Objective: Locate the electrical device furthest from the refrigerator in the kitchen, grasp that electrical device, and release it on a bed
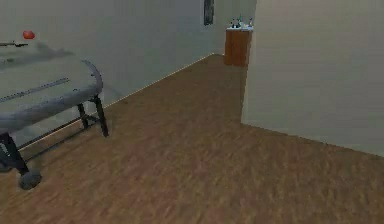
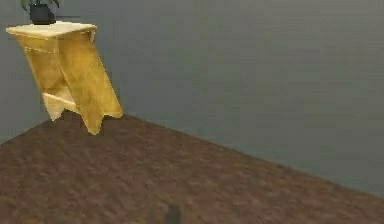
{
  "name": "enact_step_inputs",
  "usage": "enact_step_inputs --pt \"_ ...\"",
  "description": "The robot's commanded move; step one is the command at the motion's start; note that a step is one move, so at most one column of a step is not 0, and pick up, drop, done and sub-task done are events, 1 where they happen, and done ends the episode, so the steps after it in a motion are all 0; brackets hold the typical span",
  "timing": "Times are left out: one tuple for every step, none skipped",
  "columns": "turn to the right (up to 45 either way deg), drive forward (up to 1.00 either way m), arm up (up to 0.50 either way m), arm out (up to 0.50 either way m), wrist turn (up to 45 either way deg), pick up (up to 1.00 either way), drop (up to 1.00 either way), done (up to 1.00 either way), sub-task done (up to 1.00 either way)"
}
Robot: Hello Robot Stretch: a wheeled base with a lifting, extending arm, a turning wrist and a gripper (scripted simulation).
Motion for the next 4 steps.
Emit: enact_step_inputs --pt "0.0 1.00 0.00 0.00 0.0 0.00 0.00 0.00 0.00" --pt "0.0 1.00 0.00 0.00 0.0 0.00 0.00 0.00 0.00" --pt "-9.0 0.00 0.00 0.00 0.0 0.00 0.00 0.00 0.00" --pt "0.0 0.25 0.00 0.00 0.0 0.00 0.00 0.00 0.00"
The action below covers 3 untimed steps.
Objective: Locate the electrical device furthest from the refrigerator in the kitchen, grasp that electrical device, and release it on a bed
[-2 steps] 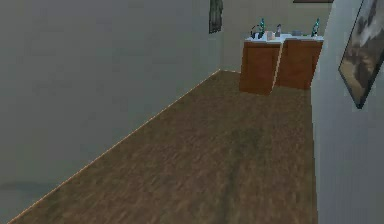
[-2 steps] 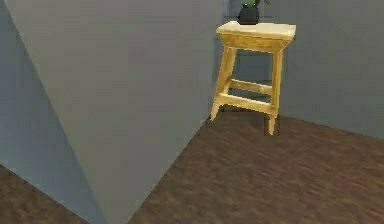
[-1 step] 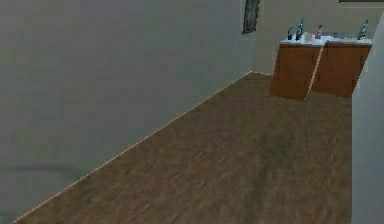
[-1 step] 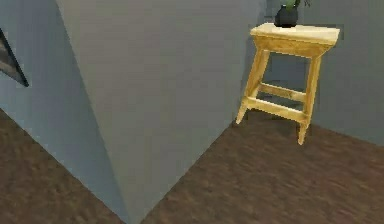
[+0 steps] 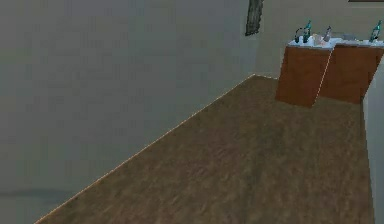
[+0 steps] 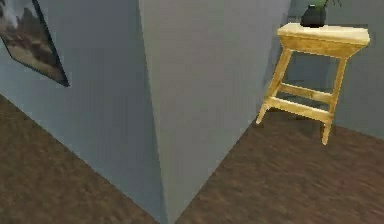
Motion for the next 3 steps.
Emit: enact_step_inputs --pt "24.0 0.00 0.00 0.00 0.0 0.00 0.00 0.00 0.00" --pt "0.0 1.00 0.00 0.00 0.0 0.00 0.00 0.00 0.00" --pt "3.0 0.00 0.00 0.00 0.0 0.00 0.00 0.00 0.00"
